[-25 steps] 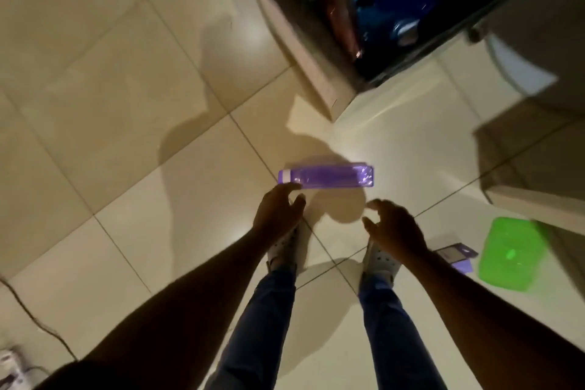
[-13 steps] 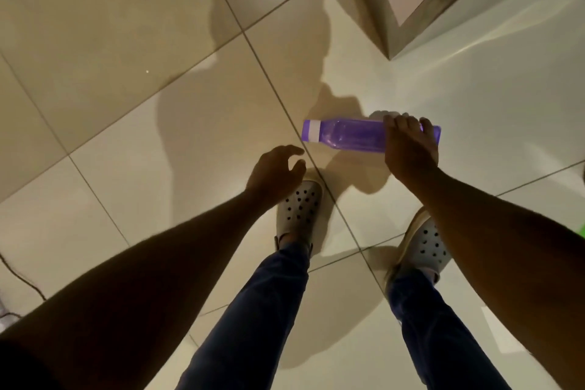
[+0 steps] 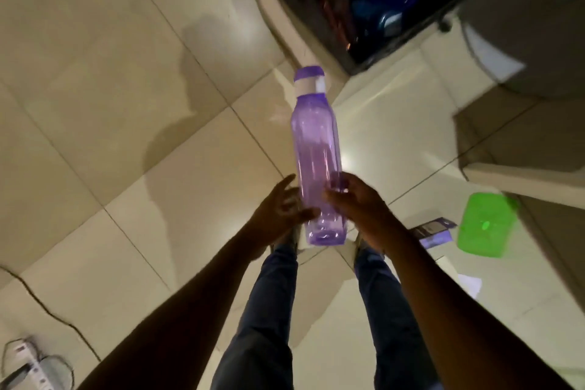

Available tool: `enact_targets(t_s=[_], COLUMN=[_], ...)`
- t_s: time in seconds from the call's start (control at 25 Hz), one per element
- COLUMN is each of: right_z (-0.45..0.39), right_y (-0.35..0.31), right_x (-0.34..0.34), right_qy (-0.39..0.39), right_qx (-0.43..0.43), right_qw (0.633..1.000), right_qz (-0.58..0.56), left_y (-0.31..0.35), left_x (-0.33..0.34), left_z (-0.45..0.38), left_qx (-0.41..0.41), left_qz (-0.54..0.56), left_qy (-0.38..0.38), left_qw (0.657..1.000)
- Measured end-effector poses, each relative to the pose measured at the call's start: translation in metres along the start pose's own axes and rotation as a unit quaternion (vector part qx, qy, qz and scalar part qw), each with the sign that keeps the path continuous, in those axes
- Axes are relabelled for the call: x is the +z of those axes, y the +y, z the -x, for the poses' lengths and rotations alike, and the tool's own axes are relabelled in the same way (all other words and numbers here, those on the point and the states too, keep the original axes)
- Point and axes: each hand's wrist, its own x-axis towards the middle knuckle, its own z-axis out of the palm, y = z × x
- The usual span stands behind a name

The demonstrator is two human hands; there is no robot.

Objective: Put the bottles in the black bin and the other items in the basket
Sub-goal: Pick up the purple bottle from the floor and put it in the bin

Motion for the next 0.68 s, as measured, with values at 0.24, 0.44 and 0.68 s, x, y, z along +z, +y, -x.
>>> enact_targets(t_s=[0.24,0.44,0.68], right_z=[0.115,0.210,0.306], right_y=[-0.145,-0.187,-0.166], right_x=[0.021,-0.004,-0.018], right_qy=[0.030,0.196,0.414], right_qx=[-0.059,-0.050,-0.036], right_qw=[0.998,0.979,0.904], right_qz=[-0.010,-0.017,-0.100], left_y=[0.126,0.251,0.328], left_x=[0.025,0.024,0.000], left_z=[0.108,0.125,0.136], left_qx=[0.085,0.075,0.007], left_qz=[0.071,0.126,-0.165], left_qy=[-0.006,0.033,0.088], left_qw=[0.994,0.989,0.982])
